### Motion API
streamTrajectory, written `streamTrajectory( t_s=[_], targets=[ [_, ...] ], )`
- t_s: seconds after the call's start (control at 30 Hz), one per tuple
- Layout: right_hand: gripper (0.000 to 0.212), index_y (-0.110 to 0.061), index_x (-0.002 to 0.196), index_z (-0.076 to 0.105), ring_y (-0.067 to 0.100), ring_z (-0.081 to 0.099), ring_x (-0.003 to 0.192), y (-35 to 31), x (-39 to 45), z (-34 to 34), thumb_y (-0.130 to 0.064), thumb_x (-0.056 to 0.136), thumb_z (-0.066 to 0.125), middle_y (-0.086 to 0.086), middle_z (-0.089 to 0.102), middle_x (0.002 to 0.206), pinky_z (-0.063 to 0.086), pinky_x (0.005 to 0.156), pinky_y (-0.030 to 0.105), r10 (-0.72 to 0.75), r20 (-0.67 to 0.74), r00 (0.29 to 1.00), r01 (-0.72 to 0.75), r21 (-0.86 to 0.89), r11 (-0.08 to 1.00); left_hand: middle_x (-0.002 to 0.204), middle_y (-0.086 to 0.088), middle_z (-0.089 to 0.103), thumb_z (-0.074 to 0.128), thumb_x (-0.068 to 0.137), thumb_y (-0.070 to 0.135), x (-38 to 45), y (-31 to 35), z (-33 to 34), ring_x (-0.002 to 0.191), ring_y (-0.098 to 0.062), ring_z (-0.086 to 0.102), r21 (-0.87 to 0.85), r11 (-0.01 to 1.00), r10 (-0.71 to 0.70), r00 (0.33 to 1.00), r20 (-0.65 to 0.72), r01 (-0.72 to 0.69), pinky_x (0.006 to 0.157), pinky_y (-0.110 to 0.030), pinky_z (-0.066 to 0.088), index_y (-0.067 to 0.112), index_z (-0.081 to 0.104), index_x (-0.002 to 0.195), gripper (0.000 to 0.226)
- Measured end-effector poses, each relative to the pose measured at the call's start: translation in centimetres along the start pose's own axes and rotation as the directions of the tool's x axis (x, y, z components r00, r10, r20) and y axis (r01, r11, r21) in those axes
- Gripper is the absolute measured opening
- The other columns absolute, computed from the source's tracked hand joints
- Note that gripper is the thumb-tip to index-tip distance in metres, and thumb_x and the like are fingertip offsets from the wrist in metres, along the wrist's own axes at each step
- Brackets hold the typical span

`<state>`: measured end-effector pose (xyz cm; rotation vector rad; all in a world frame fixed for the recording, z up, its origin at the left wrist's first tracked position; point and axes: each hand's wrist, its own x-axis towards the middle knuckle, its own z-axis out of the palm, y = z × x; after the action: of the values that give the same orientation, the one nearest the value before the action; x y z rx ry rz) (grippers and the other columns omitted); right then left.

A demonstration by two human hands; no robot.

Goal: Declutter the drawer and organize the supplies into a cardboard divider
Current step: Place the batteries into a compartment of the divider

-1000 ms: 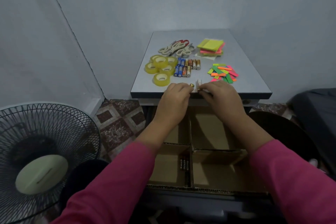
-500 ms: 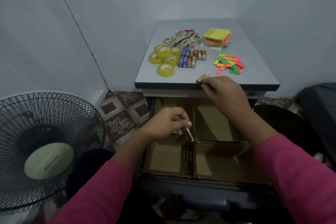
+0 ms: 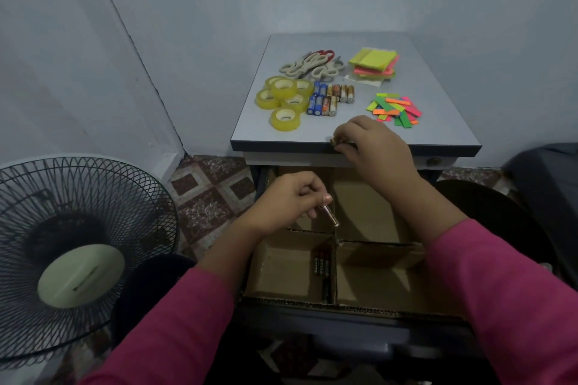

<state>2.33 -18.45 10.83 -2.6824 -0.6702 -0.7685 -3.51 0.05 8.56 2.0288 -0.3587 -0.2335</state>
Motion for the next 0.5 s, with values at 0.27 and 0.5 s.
streamTrajectory(
  t_s=[0.27, 0.5],
  targets=[
    [0.014, -0.024, 0.101, 0.060, 0.000, 0.057, 0.080, -2.3, -5.0, 0.1, -0.027, 0.089, 0.064, -0.013, 0.060, 0.089, 0.046, 0.068, 0.011, 0.292, 0.133, 0.947, -0.317, 0.528, 0.788, 0.072, 0.003, 0.068, 0.067, 0.088, 0.019, -0.3, -1.0, -0.3, 0.063, -0.009, 0.062, 0.016, 0.994, -0.107, 0.976, 0.192, 0.106, 0.054, -0.020, 0.047, 0.011, 0.066, 0.090, 0.008],
    [0.006, -0.021, 0.087, 0.062, 0.008, 0.062, 0.078, -2.0, -9.5, 3.3, -0.020, 0.087, 0.068, -0.003, 0.065, 0.082, 0.049, 0.068, 0.020, 0.527, 0.380, 0.760, -0.637, 0.594, 0.491, 0.069, 0.002, 0.065, 0.066, 0.089, 0.019, -1.3, -3.3, 3.4, 0.060, -0.010, 0.062, 0.299, 0.914, -0.383, 0.822, 0.421, 0.273, 0.053, -0.025, 0.046, 0.021, 0.054, 0.081, 0.015]
  ],
)
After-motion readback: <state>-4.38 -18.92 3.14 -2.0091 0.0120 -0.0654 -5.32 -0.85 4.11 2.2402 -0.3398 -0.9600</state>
